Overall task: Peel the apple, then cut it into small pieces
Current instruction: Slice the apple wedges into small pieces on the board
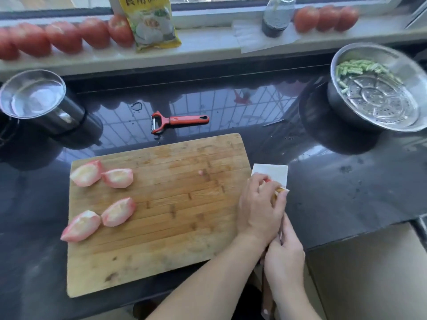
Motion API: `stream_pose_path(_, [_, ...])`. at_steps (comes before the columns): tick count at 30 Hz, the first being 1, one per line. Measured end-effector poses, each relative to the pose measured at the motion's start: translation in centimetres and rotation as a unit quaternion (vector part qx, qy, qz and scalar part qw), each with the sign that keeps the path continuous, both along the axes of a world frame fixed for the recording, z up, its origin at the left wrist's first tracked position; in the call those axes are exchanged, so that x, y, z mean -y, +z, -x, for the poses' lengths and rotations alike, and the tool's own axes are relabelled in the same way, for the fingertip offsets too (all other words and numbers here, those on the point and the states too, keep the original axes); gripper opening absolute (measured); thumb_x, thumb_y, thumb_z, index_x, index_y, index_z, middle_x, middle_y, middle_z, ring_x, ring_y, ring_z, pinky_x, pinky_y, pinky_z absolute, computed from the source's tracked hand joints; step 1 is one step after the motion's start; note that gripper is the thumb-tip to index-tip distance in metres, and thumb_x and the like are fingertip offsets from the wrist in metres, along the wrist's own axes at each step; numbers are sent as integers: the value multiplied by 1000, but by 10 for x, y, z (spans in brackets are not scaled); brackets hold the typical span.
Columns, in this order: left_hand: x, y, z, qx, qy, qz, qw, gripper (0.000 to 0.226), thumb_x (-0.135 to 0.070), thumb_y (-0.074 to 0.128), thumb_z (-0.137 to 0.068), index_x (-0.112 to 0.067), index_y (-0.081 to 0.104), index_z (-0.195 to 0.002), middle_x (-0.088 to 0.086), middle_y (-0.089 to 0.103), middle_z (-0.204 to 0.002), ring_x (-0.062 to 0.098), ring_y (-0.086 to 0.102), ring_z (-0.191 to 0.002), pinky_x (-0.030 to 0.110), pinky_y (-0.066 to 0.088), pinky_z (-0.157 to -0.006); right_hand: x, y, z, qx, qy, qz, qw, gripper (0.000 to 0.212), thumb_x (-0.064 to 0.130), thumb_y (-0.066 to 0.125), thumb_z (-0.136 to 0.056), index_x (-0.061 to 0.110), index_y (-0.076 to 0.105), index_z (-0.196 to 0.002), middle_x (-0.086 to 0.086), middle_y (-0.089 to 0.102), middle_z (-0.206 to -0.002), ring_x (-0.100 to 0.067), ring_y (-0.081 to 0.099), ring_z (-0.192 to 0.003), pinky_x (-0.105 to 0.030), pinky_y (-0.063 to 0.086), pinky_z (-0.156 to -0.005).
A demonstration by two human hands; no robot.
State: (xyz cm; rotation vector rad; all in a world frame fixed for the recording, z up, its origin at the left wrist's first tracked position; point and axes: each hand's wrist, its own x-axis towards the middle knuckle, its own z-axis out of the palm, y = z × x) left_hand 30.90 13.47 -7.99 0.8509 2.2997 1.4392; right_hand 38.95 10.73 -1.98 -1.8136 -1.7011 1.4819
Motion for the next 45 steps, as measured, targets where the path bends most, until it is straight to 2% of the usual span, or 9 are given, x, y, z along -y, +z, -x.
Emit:
stream_pose_path(4, [-5,-11,-7,-27,-16,10,999,18,-38,65,-93,-22,72,-95,-6,56,-116,19,59,-104,40,53,-86,-7,-15,-7,-16,-24,16,999,67,2,49,-97,56,52,-137,37,66,-115,11,59,-114,-23,47,-97])
stream_pose_path(11, [15,-13,18,-69,25,61,995,18,-38,65,-95,-21,71,-96,-5,55,-118,19,55,-105,37,50,-89,0,-28,10,-24,28,42,998,69,9,47,-98,68,45,-133,24,71,-116,-13,64,-94,-54,57,-91])
stream_pose_path(15, [36,-14,33,-78,52,85,992,18,-36,64,-95,-20,71,-94,-3,56,-116,20,55,-106,42,50,-94,14,-29,25,-28,56,40,997,69,11,51,-98,70,44,-133,23,69,-122,-13,66,-100,-51,56,-95])
stream_pose_path(18, [49,-17,45,-102,78,102,986,19,-39,63,-95,-23,73,-94,-3,59,-117,22,58,-120,53,34,-116,26,-31,37,-26,74,54,995,67,14,51,-99,70,42,-134,24,69,-121,-12,65,-106,-50,55,-97])
stream_pose_path(25, [62,-12,71,-115,59,144,981,23,-43,55,-95,-23,67,-90,-3,51,-115,22,52,-122,56,12,-126,32,-35,58,-31,91,59,994,70,2,48,-95,57,48,-139,48,60,-107,13,58,-111,-22,48,-93])
stream_pose_path(31, [62,-16,80,-156,25,123,980,23,-33,61,-95,-14,62,-83,11,53,-109,33,49,-109,58,46,-100,37,-43,60,-25,86,58,994,68,14,44,-98,73,41,-131,11,72,-120,-18,56,-91,-57,55,-93])
stream_pose_path(35, [60,-12,75,-159,14,133,978,26,-33,60,-97,-12,62,-83,9,53,-112,30,49,-112,42,49,-95,36,-41,56,-19,91,59,994,65,15,44,-97,68,44,-134,7,71,-121,-20,57,-94,-58,54,-96])
stream_pose_path(42, [56,-12,68,-176,5,123,977,24,-29,60,-98,-12,61,-82,11,54,-112,32,53,-111,43,49,-97,31,-47,46,-56,75,85,992,54,24,46,-93,61,53,-131,-6,73,-116,-21,57,-94,-58,57,-91])
stream_pose_path(45, [54,-8,59,-178,-1,119,977,22,-29,60,-97,-12,61,-83,9,55,-111,32,54,-109,43,49,-97,26,-42,36,-67,63,100,991,52,8,47,-103,52,62,-128,-1,68,-75,-20,53,-65,-38,51,-56])
